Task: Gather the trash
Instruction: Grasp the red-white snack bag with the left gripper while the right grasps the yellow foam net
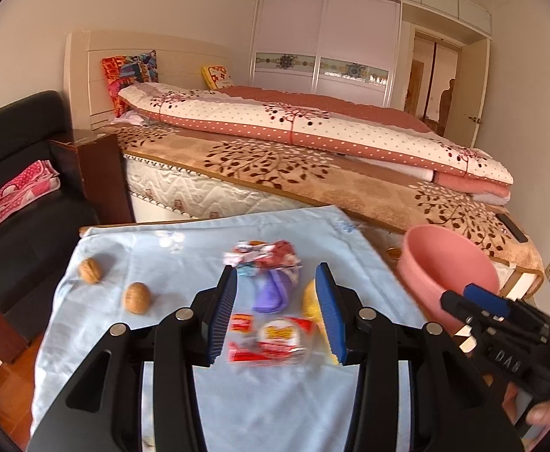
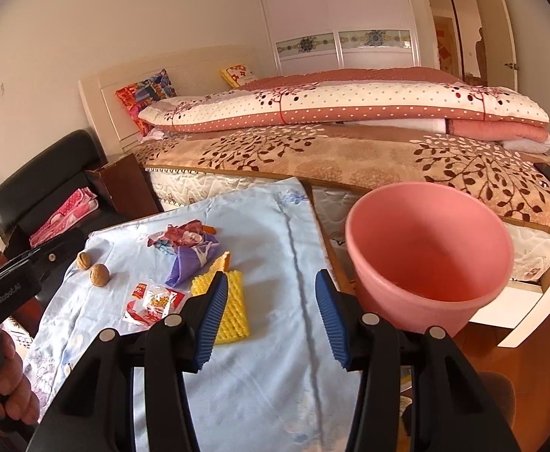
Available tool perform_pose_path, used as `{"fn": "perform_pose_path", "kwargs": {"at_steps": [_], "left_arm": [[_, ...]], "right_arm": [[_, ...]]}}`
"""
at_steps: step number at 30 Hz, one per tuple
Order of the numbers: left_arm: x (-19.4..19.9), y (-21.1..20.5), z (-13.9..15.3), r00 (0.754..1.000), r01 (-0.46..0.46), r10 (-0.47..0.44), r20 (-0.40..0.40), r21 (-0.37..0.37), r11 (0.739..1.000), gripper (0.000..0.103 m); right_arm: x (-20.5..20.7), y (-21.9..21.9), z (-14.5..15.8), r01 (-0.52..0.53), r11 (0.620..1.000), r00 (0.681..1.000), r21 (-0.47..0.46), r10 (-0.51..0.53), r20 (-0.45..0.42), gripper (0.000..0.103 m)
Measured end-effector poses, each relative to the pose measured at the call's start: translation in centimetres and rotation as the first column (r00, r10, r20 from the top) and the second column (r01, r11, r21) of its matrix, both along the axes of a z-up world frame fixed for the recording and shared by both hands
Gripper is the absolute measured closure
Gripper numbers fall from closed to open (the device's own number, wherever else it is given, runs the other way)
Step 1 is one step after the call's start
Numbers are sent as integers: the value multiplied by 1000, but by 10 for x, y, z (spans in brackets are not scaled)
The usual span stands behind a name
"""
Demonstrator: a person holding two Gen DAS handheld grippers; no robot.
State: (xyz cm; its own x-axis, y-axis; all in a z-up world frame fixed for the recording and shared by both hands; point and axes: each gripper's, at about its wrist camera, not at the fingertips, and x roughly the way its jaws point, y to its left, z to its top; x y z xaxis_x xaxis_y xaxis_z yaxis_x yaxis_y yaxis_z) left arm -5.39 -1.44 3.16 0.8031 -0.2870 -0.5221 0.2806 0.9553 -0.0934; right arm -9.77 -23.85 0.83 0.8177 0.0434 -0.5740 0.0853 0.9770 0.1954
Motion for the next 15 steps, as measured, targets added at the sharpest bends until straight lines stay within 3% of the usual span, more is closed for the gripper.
{"fn": "perform_pose_path", "kwargs": {"at_steps": [8, 15], "left_arm": [[14, 39, -37, 995, -2, 3, -102, 6, 1000, 59], [42, 31, -64, 971, 57, -55, -233, 5, 998, 59]], "right_arm": [[29, 39, -24, -80, 997, 993, -7, 79, -89, 55], [54, 60, -42, -110, 994, 979, -9, 107, -174, 55]]}}
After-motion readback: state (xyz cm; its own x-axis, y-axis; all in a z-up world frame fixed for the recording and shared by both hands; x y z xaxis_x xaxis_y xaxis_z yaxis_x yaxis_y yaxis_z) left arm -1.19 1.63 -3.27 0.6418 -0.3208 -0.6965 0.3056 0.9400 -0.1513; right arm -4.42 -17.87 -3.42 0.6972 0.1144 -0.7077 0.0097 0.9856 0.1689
